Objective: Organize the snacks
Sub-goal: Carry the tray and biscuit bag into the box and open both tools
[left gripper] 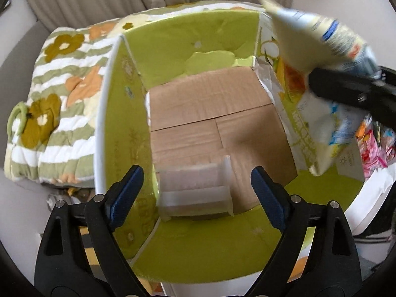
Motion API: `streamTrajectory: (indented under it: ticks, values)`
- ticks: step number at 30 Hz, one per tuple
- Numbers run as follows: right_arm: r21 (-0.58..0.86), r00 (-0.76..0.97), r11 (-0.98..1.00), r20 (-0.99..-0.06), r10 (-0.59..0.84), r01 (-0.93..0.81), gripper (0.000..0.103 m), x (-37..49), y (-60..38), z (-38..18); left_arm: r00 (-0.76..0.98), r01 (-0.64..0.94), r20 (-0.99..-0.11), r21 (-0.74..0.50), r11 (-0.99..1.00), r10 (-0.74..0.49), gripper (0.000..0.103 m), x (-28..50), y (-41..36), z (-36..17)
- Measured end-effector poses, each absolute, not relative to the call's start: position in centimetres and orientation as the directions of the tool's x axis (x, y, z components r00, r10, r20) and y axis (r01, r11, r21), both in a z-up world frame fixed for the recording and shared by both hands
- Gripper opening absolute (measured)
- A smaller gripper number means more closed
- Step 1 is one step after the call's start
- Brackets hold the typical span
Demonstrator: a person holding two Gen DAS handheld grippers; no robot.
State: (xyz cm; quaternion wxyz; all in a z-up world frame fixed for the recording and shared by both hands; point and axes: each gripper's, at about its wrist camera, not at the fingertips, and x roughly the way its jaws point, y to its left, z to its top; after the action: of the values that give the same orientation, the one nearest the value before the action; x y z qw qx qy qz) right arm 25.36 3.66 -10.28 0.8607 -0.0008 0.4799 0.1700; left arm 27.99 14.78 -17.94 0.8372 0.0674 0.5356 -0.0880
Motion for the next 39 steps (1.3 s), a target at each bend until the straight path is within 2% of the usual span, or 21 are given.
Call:
streamTrajectory:
  ticks: [8, 16, 18, 20, 22, 39]
  values:
    - [0.154, 0.434, 0.902, -0.836, 0.337, -0.404, 0.050, 26.0, 5.4, -11.6, 0.431, 0.162, -0.900, 0.014, 0.987, -0.058, 0.087, 26.5, 16.1, -16.8]
    - [0.190, 0.347, 0.892, -0.872, 0.345, -0.409, 0.052, 26.0, 5.9, -13.2, 0.430, 0.132, -0.902, 0.010, 0.991, -0.048, 0.087, 25.8, 16.6, -16.7]
    - [0.172, 0.351, 0.901, -0.879, 0.323, -0.398, 0.062, 25.9, 5.9, -13.6, 0.432, 0.130, -0.901, 0.013, 0.991, -0.045, 0.087, 25.6, 16.7, -16.7]
    - [0.178, 0.359, 0.903, -0.874, 0.328, -0.391, 0.096, 25.6, 5.7, -13.7, 0.434, 0.125, -0.900, 0.012, 0.992, -0.044, 0.087, 25.4, 16.7, -16.6]
    - [0.203, 0.362, 0.901, -0.864, 0.349, -0.384, 0.102, 25.4, 5.3, -13.7, 0.433, 0.120, -0.900, 0.008, 0.993, -0.045, 0.087, 25.1, 16.9, -16.6]
    - [0.186, 0.468, 0.926, -0.819, 0.331, -0.330, 0.102, 21.2, 4.4, -9.8, 0.519, 0.138, -0.852, 0.010, 0.990, -0.063, 0.087, 21.9, 17.0, -13.2]
